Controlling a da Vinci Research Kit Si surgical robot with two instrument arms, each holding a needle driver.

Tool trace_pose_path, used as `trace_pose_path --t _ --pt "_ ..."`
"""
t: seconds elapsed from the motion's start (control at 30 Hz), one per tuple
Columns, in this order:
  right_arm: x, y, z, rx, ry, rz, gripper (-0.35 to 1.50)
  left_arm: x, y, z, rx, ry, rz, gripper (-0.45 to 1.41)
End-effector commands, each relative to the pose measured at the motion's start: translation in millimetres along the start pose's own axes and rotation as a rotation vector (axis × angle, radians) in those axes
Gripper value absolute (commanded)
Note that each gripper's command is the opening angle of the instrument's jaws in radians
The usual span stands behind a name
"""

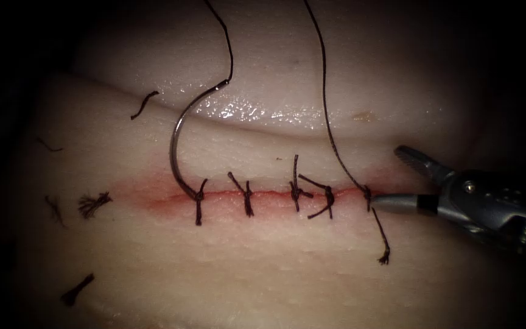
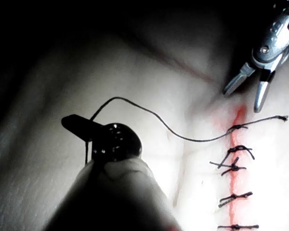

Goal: Wound Closure

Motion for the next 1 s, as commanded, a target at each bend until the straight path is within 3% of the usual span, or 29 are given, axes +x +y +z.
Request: trace_pose_path --t 0.03,0.23,0.5,1.0 --pt "-0.5 -0.2 2.0 -0.005 -0.011 -0.007 0.96 0.7 0.6 0.1 0.003 0.016 -0.005 -0.45" --pt "-1.6 0.4 3.9 -0.014 -0.04 0.016 0.96 3.2 0.5 -1.7 0.011 0.058 -0.027 -0.45" --pt "-1.2 0.2 5.0 -0.021 -0.051 0.02 0.89 5.3 0.3 -3.6 0.026 0.078 -0.044 -0.45" --pt "-0.9 -1.2 7.9 -0.011 -0.05 0.026 0.88 6.1 0.5 -4.8 0.047 0.107 -0.053 -0.45"
